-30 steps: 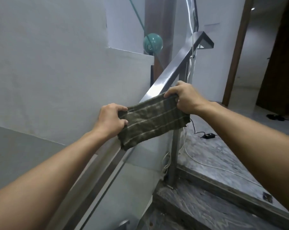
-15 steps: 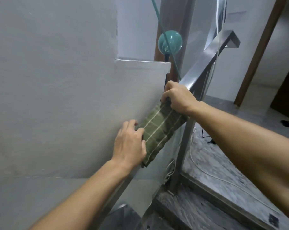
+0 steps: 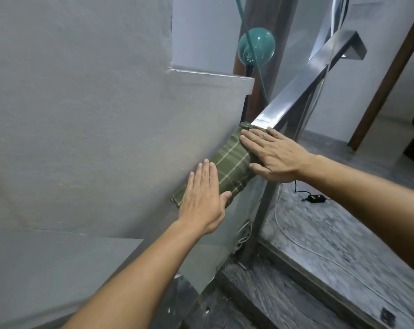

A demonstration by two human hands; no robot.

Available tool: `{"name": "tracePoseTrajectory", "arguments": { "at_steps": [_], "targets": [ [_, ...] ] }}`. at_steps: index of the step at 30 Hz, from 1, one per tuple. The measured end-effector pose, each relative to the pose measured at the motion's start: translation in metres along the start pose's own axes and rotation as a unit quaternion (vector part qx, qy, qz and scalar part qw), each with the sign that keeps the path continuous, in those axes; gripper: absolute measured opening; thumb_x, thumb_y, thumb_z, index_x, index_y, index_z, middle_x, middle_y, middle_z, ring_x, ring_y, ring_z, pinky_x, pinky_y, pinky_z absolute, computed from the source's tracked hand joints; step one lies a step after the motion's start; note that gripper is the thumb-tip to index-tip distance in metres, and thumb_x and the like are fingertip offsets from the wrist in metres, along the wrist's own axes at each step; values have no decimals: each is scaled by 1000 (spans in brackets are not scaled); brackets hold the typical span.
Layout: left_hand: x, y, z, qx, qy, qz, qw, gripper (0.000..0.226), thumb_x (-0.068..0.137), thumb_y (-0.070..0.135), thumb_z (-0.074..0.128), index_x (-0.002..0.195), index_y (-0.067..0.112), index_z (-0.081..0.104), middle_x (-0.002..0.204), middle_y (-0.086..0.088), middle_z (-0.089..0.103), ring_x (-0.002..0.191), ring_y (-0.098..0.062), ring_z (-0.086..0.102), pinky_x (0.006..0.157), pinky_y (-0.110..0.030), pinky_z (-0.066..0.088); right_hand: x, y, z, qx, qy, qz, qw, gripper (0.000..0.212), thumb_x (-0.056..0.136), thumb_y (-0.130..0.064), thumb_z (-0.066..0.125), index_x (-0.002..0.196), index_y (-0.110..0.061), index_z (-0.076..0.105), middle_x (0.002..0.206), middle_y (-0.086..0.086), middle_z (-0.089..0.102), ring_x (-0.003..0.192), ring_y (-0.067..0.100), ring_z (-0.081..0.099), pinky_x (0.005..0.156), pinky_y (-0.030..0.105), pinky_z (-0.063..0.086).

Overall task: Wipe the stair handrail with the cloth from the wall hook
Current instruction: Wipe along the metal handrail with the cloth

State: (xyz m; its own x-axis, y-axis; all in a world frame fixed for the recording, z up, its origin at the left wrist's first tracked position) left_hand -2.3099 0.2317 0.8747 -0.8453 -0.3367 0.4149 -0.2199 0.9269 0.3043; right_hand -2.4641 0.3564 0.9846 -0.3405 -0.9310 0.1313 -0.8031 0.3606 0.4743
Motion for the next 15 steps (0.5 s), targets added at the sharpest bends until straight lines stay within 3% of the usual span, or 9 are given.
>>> {"name": "tracePoseTrajectory", "arguments": {
  "at_steps": [2, 5, 9, 12, 15],
  "targets": [
    [-1, 0, 0, 0, -2, -6, 1000, 74, 99, 43, 29, 148, 2, -7, 160, -15, -9, 148, -24, -10, 121, -39, -3, 3, 4, 0, -15, -13, -9, 1000, 84, 84, -72, 6, 150, -21, -3, 161, 3, 0, 147, 16, -6, 117, 49, -10],
    [-2, -1, 1, 9, 7, -11, 1000, 73, 98, 44, 28, 149, 4, -6, 160, -13, -7, 148, -22, -8, 121, -39, -1, 13, 5, -1, -80, 14, -47, 996, 83, 84, -74, 5, 150, -24, -1, 160, 9, 13, 147, 24, 3, 114, 51, -16],
    [-9, -3, 5, 26, 21, -24, 999, 73, 98, 46, 29, 149, 6, -4, 161, -11, -4, 149, -22, -5, 121, -39, -1, 19, -6, 3, -114, 72, -113, 984, 80, 90, -63, 16, 146, -5, 19, 155, 20, 24, 147, 33, 3, 118, 49, -4],
    [-15, -5, 5, 41, 22, -34, 998, 73, 98, 46, 29, 149, 6, -3, 161, -10, -3, 149, -21, -4, 121, -40, 0, 21, -9, 10, -82, 46, -127, 987, 82, 92, -60, 18, 147, 0, 7, 157, 23, 10, 147, 31, 1, 119, 42, -2],
    [-21, -5, 5, 39, 26, -54, 997, 76, 96, 48, 31, 150, 5, -3, 161, -10, -2, 149, -21, -3, 121, -42, 3, 22, -11, 11, -72, 49, -148, 985, 89, 85, -69, 18, 149, -8, 7, 157, 21, 15, 146, 31, 9, 120, 44, 4]
  ]
}}
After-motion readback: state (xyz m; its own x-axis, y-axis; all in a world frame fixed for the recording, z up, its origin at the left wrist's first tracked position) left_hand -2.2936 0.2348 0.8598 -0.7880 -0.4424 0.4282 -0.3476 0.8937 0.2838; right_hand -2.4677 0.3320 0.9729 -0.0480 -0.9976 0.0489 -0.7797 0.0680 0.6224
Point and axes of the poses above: each hand's wrist, its own x-axis towards the middle knuckle, its own z-axis out of the palm, y = z × x, the point moved 1 cm from there along x, towards the middle knuckle
